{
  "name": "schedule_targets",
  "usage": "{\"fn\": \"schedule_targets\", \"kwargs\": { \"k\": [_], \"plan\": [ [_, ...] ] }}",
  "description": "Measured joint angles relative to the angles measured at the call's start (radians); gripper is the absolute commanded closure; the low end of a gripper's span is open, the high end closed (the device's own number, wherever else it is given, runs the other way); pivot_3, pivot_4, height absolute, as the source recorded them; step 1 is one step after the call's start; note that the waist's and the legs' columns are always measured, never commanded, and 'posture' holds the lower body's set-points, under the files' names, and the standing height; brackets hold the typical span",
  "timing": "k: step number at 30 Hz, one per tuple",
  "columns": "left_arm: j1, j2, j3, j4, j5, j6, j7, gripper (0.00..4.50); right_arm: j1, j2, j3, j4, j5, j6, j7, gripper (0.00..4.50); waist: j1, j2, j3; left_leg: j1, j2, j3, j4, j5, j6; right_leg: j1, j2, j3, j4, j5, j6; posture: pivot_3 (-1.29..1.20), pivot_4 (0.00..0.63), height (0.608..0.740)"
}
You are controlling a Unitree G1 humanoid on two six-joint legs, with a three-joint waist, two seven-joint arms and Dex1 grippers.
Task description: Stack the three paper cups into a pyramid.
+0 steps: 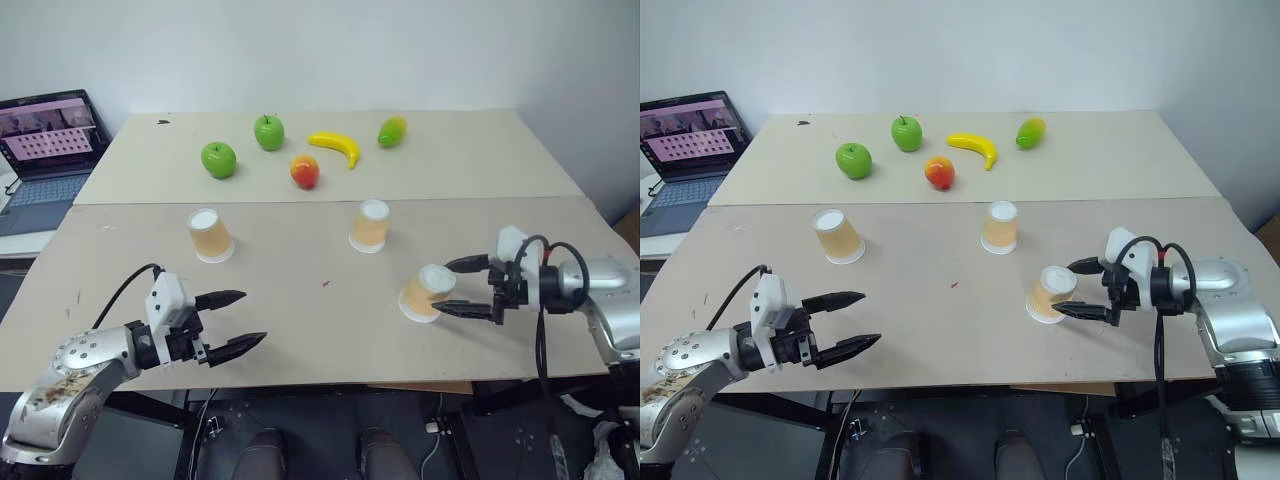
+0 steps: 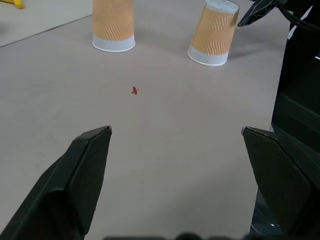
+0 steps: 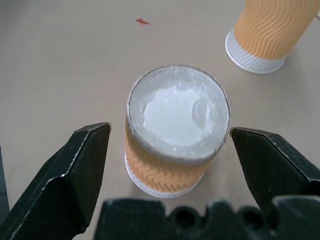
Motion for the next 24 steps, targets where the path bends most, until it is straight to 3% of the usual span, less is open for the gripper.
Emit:
{"fn": "schedule_targets", "kwargs": {
  "k": [9, 16, 24],
  "plan": [
    [0.009, 0.0, 0.001, -0.01, 0.001, 0.002, 0.008, 0.04, -0.03, 0.019, 0.032, -0.007, -0.006, 0.035, 0.0, 0.0, -0.001, 0.0, 0.0, 0.0, 0.0, 0.0, 0.0, 0.0, 0.0, 0.0, 0.0, 0.0, 0.0, 0.0, 0.0, 0.0, 0.15, 0.732],
    [0.011, 0.0, 0.002, -0.01, 0.002, 0.003, 0.014, 0.0, -0.036, 0.024, 0.033, -0.007, -0.006, 0.043, -0.013, 1.79, -0.001, 0.0, 0.0, 0.0, 0.0, 0.0, 0.0, 0.0, 0.0, 0.0, 0.0, 0.0, 0.0, 0.0, 0.0, 0.0, 0.15, 0.732],
    [0.011, 0.0, 0.002, -0.01, 0.004, 0.004, 0.014, 0.0, -0.132, 0.067, 0.039, -0.03, 0.005, 0.096, -0.012, 1.8, -0.007, 0.0, 0.0, 0.0, 0.0, 0.0, 0.0, 0.0, 0.0, 0.0, 0.0, 0.0, 0.001, 0.0, 0.0, 0.0, 0.15, 0.732]
  ]
}}
